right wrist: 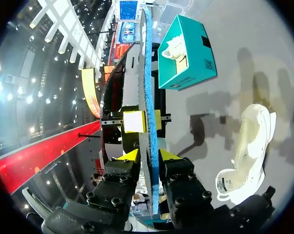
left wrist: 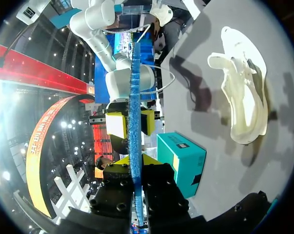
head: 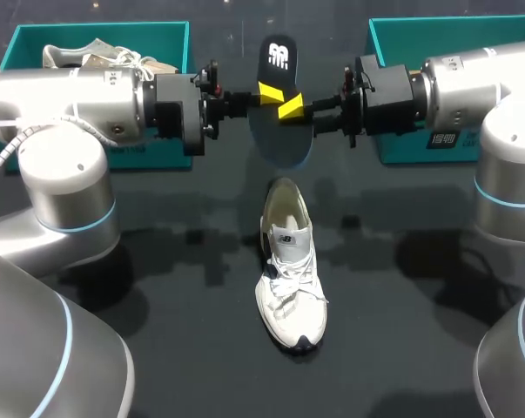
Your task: Take the shoe out of the shoebox, open the shoe tongue, remove and reinsert the insole, then place the shoe into the shoebox
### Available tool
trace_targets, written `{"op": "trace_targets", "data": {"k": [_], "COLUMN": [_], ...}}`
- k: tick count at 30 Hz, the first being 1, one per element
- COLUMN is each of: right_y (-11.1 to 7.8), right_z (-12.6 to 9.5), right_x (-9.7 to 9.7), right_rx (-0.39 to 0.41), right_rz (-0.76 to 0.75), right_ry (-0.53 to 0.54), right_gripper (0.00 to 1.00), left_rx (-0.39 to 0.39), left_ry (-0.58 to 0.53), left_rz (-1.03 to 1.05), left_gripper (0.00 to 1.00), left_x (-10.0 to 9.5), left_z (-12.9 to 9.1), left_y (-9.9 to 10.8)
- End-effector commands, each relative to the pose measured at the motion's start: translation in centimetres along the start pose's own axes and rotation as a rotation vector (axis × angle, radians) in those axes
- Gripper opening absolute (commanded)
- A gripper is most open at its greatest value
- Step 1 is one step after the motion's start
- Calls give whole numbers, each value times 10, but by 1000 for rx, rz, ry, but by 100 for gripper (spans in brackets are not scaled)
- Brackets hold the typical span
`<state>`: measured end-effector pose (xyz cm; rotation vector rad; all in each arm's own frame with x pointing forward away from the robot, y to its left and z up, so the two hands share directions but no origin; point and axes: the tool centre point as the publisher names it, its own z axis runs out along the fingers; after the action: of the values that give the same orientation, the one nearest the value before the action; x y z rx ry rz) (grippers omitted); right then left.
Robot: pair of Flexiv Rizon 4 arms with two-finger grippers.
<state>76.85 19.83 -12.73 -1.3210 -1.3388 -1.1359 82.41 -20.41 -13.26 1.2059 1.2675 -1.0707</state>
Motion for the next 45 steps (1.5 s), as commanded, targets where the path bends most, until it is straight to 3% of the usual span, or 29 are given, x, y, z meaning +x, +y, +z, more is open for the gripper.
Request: {"op": "trace_targets", "data": {"k": [1, 12, 15, 20, 21, 23, 24, 29, 32, 45], "right_y": [1, 2, 3, 4, 4, 4, 4, 7, 9, 9], "right_z": [3, 4, 5, 4, 3, 1, 0, -10, -14, -14], "right_x": [-1, 0, 0, -1, -1, -3, -4, -9, -12, -12], "right_rx": [1, 4, 4, 6, 4, -1, -5, -21, -2, -2], "right_rz": [-1, -9, -10, -19, -23, -29, -35, -62, -125, -125], "right_ry": [1, 7, 8, 11, 13, 16, 17, 25, -1, -1], "right_gripper": [20, 8, 0, 0, 0, 0, 0, 0, 0, 0], "left_rx": [-2, -4, -3, 7, 13, 23, 24, 41, 4, 4], "left_ry": [-2, -4, -3, -2, 0, 1, 2, 42, 94, 94], "left_rz": [2, -2, -4, -30, -45, -65, -66, -150, -169, -169], "left_gripper": [0, 0, 0, 0, 25, 98, 100, 100, 100, 100], "left_x": [1, 2, 3, 4, 4, 2, 2, 2, 3, 3], "left_z": [1, 1, 1, 1, 0, -4, -7, -27, -42, -42], "left_y": [0, 0, 0, -1, -1, -1, -2, -4, -6, -6]}}
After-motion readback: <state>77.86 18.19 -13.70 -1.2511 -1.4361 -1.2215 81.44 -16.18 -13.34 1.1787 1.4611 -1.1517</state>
